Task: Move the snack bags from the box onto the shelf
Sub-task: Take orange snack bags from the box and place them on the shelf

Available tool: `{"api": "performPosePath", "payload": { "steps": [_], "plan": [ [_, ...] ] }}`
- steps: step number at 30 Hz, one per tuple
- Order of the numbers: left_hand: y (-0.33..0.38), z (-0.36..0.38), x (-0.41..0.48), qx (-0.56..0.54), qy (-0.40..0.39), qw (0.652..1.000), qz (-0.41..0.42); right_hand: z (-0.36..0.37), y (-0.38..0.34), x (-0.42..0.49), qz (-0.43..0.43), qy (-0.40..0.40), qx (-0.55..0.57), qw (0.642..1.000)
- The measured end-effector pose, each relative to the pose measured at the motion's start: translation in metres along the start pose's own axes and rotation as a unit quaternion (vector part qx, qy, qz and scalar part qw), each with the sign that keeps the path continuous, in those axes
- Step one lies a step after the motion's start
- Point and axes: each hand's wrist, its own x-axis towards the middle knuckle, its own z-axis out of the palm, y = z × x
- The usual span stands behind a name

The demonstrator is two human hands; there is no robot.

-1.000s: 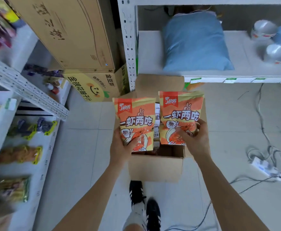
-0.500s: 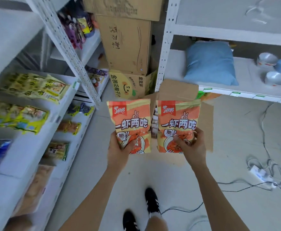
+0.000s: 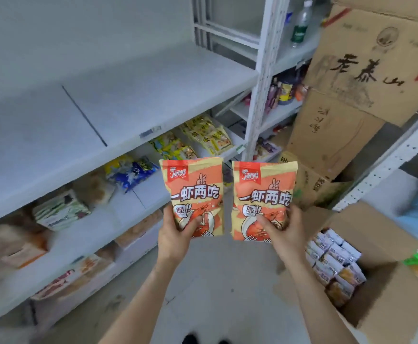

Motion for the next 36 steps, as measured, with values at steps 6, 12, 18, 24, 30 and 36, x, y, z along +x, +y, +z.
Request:
{"api": "performPosePath", "payload": {
  "steps": [6, 12, 18, 24, 30, 36],
  "plan": [
    [0.003, -0.085, 0.002, -0.029, 0.131, 0.991, 0.001, 0.084, -0.055, 0.009, -0.063, -0.113, -0.001, 0.992],
    [0.002, -0.181, -0.002, -0.030, 0.236, 0.971, 0.000, 0.176, -0.117, -0.010, -0.116, -0.214, 0.009, 0.970],
    [-0.002, -0.278, 0.008, -0.012, 0.321, 0.947, 0.006, 0.269, -0.167, -0.035, -0.152, -0.275, 0.020, 0.949],
    [-0.009, -0.364, 0.044, 0.032, 0.349, 0.937, -0.002, 0.356, -0.212, -0.048, -0.179, -0.301, 0.039, 0.936],
    [-0.009, -0.420, 0.105, 0.026, 0.351, 0.936, 0.007, 0.435, -0.249, -0.027, -0.208, -0.305, 0.034, 0.929],
    [-0.020, -0.459, 0.184, 0.039, 0.364, 0.930, 0.006, 0.522, -0.286, 0.009, -0.232, -0.324, 0.034, 0.917]
  ]
}}
